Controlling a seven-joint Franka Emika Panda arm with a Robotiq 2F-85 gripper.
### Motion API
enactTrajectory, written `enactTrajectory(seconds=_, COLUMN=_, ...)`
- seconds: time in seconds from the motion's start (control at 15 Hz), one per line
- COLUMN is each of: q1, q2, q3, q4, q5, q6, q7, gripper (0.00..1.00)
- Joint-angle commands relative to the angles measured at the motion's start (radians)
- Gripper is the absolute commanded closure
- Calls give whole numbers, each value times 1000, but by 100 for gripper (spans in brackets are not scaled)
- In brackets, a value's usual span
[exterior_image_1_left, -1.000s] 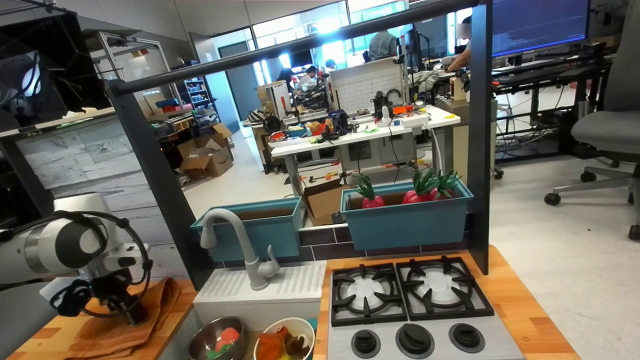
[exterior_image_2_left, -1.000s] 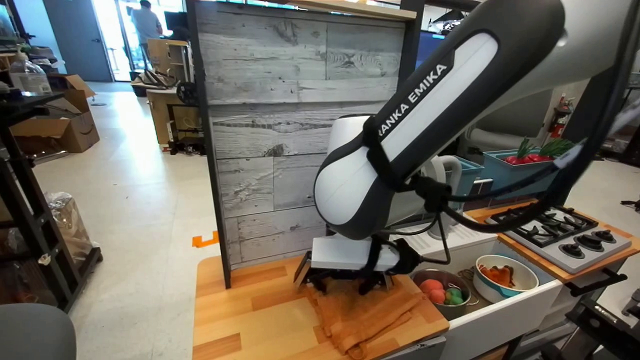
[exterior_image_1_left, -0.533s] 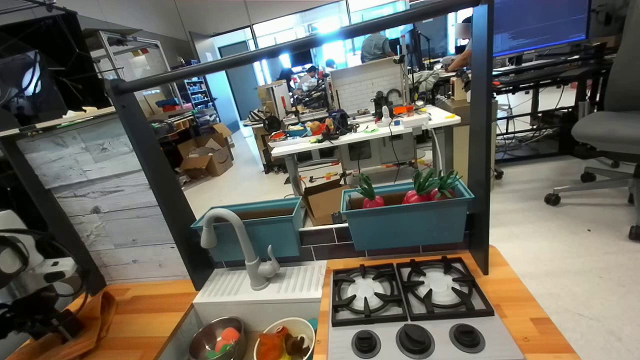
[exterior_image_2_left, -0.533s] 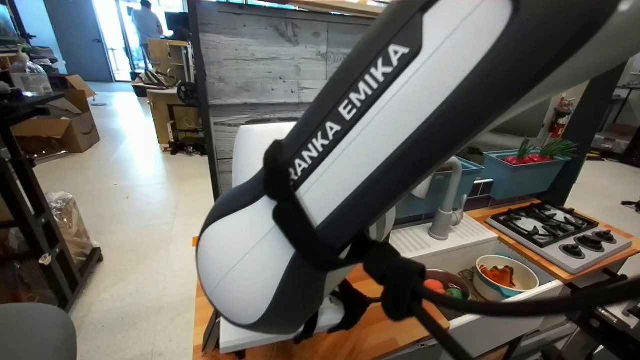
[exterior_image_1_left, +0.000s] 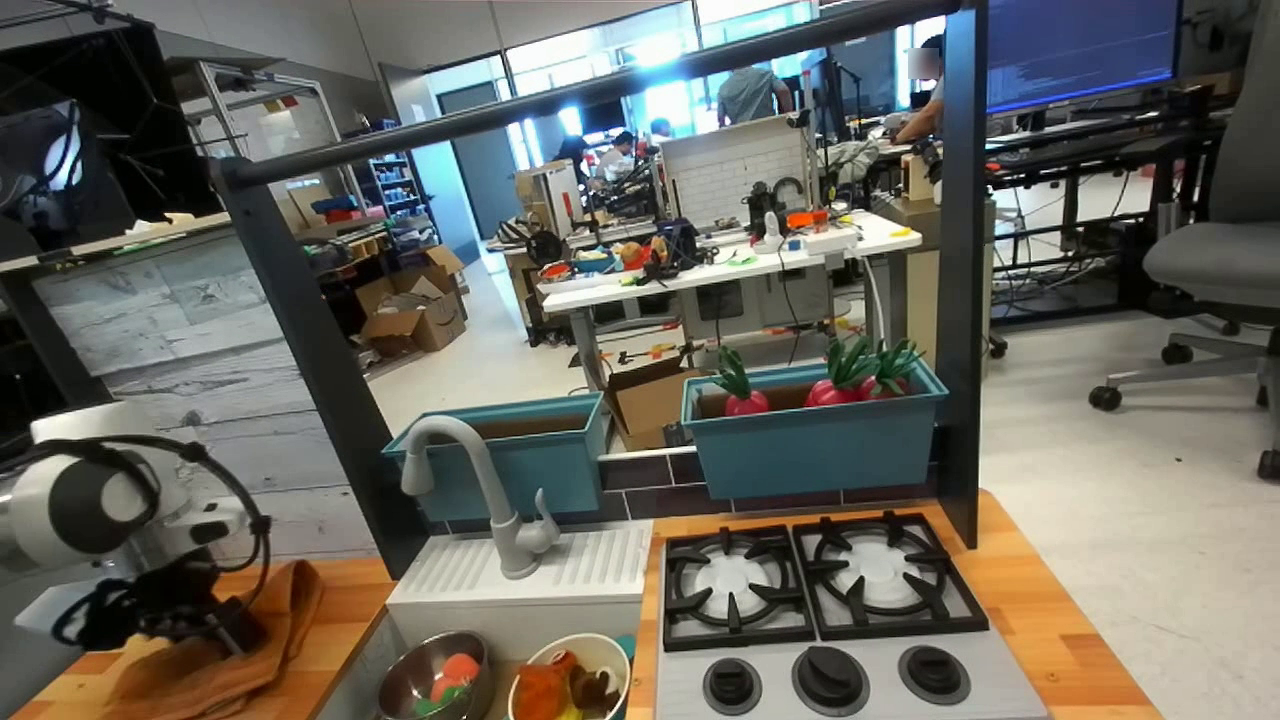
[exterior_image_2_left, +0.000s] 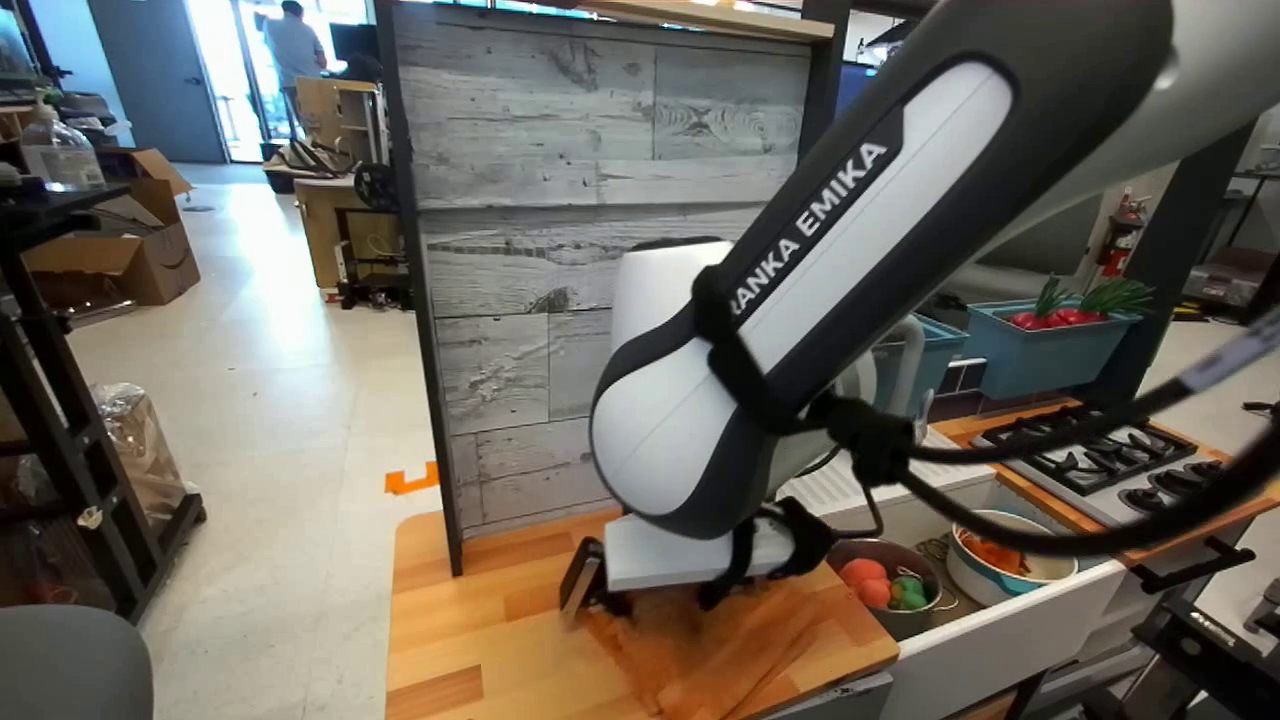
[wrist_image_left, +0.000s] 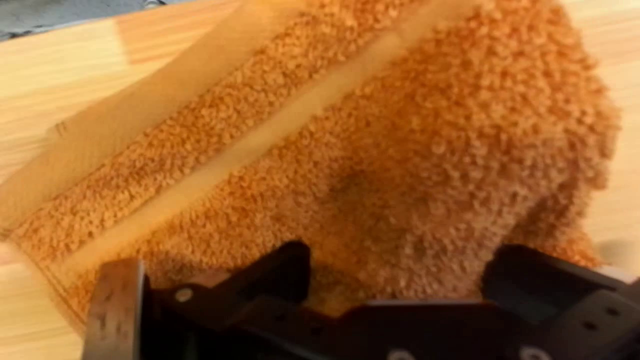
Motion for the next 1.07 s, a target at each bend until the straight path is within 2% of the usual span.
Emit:
enactTrajectory(seconds=0.0, q1=-90, q2=3, q3=-40, q4=-75, q5=44, q6=5, q7=37, gripper=0)
enactTrajectory(seconds=0.2, q1=-181, q2=-15, q3=-47, q4=-135, q5=94, q6=38, q7=46, gripper=0)
enactTrajectory(seconds=0.4, q1=-176, q2=-5, q3=-22, q4=-115, q5=98, q6=87, q7=37, gripper=0)
enactTrajectory(seconds=0.87, q1=87, q2=2, q3=-15, q4=-21, q5=62, q6=265, q7=112, gripper=0)
enactTrajectory(seconds=1.0, q1=149, q2=17, q3=-19, q4=22, q5=66, q6=277, q7=136, gripper=0)
